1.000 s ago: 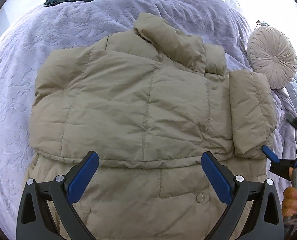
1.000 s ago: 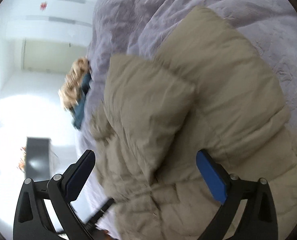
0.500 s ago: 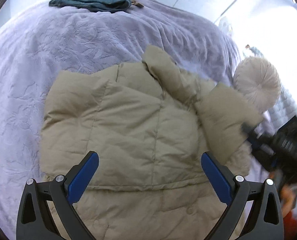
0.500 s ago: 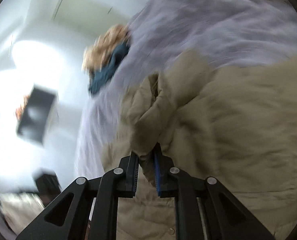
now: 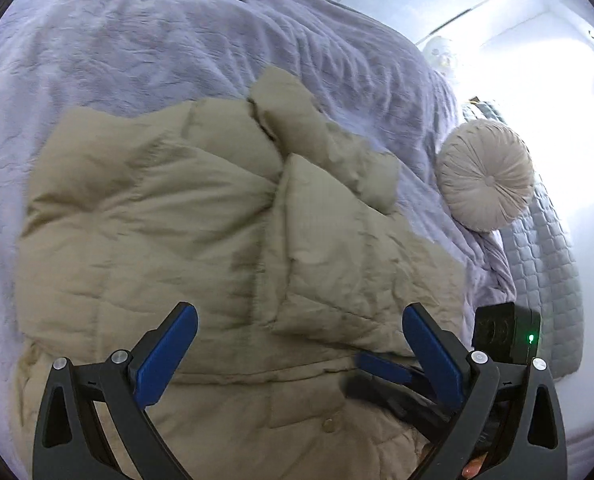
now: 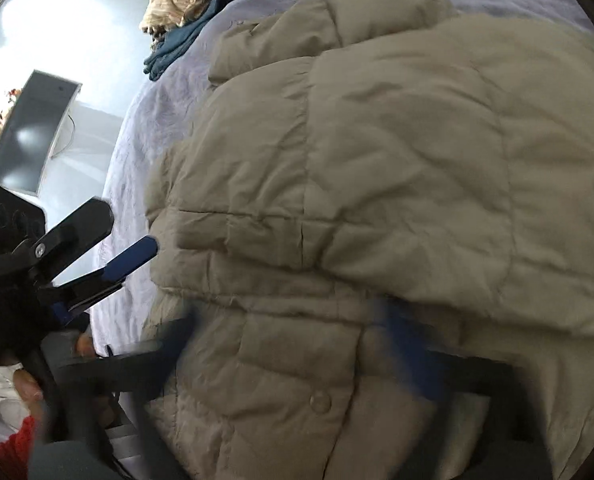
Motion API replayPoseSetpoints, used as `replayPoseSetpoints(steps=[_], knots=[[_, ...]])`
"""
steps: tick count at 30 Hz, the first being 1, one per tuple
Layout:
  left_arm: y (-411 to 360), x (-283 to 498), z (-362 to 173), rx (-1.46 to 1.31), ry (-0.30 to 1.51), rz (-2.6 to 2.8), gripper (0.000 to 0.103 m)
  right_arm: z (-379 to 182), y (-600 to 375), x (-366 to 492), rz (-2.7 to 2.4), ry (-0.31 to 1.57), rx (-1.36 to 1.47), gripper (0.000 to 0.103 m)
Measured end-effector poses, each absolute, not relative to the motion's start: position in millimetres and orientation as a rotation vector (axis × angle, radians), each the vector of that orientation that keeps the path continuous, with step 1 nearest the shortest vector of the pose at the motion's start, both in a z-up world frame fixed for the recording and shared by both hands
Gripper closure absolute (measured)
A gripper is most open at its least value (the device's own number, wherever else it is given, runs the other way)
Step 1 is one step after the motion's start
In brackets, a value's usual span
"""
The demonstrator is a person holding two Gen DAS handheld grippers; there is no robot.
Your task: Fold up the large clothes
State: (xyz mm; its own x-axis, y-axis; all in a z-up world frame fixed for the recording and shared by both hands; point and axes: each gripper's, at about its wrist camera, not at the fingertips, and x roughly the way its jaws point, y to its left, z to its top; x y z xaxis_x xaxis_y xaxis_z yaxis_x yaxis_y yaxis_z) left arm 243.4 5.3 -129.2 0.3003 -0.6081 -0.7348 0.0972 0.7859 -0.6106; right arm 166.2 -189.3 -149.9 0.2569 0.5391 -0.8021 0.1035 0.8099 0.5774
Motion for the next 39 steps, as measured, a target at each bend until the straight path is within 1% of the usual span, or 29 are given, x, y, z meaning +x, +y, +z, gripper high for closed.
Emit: replayPoseSetpoints(steps=[3,6,11,12,13,14,15,17,19,20,21,23,26,28,30,32,35,39], knots=[[-5.1,249.2,-135.8,-0.485,1.204,-0.502,0.0,-144.0,-205.6,148.3,0.308,1.291,0.632,0.0],[-13.6,260.0,-148.6,-0.488,1.239,-0.5,0.0,-142.3,-241.9,127.1,0.236,1.274,0.715,0.0],[-40.3,278.3,-163.9,-0.414,1.279,-0.488,0.001,-157.5,-328.2,87.7,0.05,1.196,1.017,0.0],[-44.9,279.5,-164.0,-0.407,1.277,-0.494,0.006,-162.5,-346.2,80.1,0.013,1.165,1.091,0.0],[-50.6,280.7,-162.7,-0.398,1.273,-0.503,0.013,-164.3,-356.5,75.8,-0.004,1.14,1.129,0.0],[-54.4,281.6,-162.3,-0.39,1.276,-0.512,0.031,-165.6,-365.7,72.3,-0.02,1.114,1.157,0.0],[-58.6,283.1,-162.5,-0.381,1.288,-0.52,0.053,-167.1,-373.6,69.5,-0.038,1.089,1.179,0.0],[-60.5,283.9,-164.0,-0.395,1.303,-0.528,0.073,-169.8,-386.8,66.0,-0.071,1.057,1.208,0.001],[-56.7,282.2,-161.4,-0.431,1.293,-0.53,0.076,-172.8,-392.3,66.2,-0.099,1.039,1.224,0.002],[-54.9,279.5,-158.5,-0.429,1.28,-0.528,0.083,-173.6,-394.2,66.4,-0.104,1.032,1.227,0.01],[-51.9,275.1,-154.5,-0.416,1.263,-0.528,0.083,-173.2,-400.2,68.8,-0.1,1.027,1.224,0.04],[-46.6,265.9,-149.6,-0.38,1.234,-0.514,0.083,-174.3,-403.3,75.4,-0.086,1.047,1.208,0.081],[-36.3,254.1,-155.6,-0.344,1.237,-0.469,0.083,-170.9,-396.9,86.2,-0.028,1.047,1.16,0.085],[-29.6,251.6,-164.1,-0.356,1.253,-0.449,0.083,-167.5,-391.0,95.0,-0.022,1.054,1.083,0.085],[-23.5,251.8,-172.8,-0.383,1.262,-0.434,0.083,-175.9,-388.4,102.1,-0.049,1.085,1.04,0.085],[-18.2,252.7,-178.4,-0.376,1.273,-0.412,0.082,-190.8,-389.9,101.0,-0.065,1.103,1.088,0.085],[-2.3,252.7,-172.1,-0.371,1.275,-0.379,0.082,-195.0,-390.8,99.6,-0.07,1.096,1.102,0.085],[28.4,246.2,-149.9,-0.338,1.259,-0.294,0.082,-196.7,-394.3,95.3,-0.066,1.093,1.112,0.085]])
